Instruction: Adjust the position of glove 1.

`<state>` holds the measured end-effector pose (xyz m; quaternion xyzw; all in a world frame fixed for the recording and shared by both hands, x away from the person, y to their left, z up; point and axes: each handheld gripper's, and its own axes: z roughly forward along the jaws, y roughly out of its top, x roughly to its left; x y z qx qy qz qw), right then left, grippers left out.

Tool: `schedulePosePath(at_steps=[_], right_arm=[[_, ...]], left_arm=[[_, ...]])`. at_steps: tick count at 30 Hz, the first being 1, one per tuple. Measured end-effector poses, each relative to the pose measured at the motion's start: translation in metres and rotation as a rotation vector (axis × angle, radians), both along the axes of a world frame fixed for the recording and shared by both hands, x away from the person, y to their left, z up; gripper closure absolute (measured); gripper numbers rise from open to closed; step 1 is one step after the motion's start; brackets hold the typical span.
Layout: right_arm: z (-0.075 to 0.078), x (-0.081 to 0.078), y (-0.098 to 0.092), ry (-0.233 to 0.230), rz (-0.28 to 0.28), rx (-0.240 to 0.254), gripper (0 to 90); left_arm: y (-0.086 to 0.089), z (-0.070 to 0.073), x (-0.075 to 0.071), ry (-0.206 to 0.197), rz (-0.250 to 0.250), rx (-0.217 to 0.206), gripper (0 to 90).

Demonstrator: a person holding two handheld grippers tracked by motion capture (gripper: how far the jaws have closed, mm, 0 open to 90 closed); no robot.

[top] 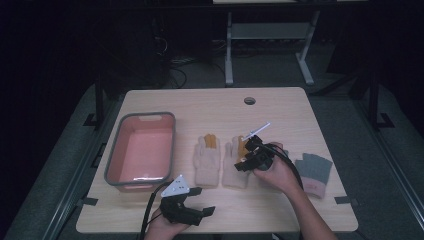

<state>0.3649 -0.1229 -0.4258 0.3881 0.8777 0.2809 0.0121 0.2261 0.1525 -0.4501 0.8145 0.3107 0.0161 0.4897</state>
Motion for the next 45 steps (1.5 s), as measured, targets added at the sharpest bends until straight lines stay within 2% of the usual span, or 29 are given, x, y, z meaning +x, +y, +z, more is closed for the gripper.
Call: schedulePosePath(at_steps=[8, 15, 26, 36, 39, 41, 45], right_arm=[[-0.007, 0.008, 0.005, 0.009, -0.023, -0.042, 42.3], [-0.013, 0.012, 0.009, 0.013, -0.041, -0.081, 51.2], [-0.013, 0.009, 0.013, -0.021, -0.033, -0.118, 61.0], [-0.004, 0.005, 0.016, -0.046, 0.003, -0.137, 66.3], [0.001, 0.003, 0.015, -0.048, 0.01, -0.113, 66.5], [0.004, 0.002, 0.016, -0.054, 0.021, -0.121, 66.5], [0.013, -0.001, 0.016, -0.07, 0.033, -0.119, 66.6]], left_arm=[[0.001, 0.0, 0.0, 0.002, 0.005, -0.005, 19.3], [-0.001, 0.0, -0.001, 0.0, -0.003, 0.003, 19.3], [0.001, 0.001, 0.0, 0.003, 0.008, -0.002, 19.3], [0.003, 0.002, 0.001, 0.002, 0.009, 0.003, 19.3], [0.004, 0.002, 0.001, 0.001, 0.013, 0.002, 19.3], [0.005, 0.003, 0.001, -0.003, 0.011, 0.01, 19.3], [0.006, 0.004, -0.001, -0.006, 0.019, -0.001, 19.3]])
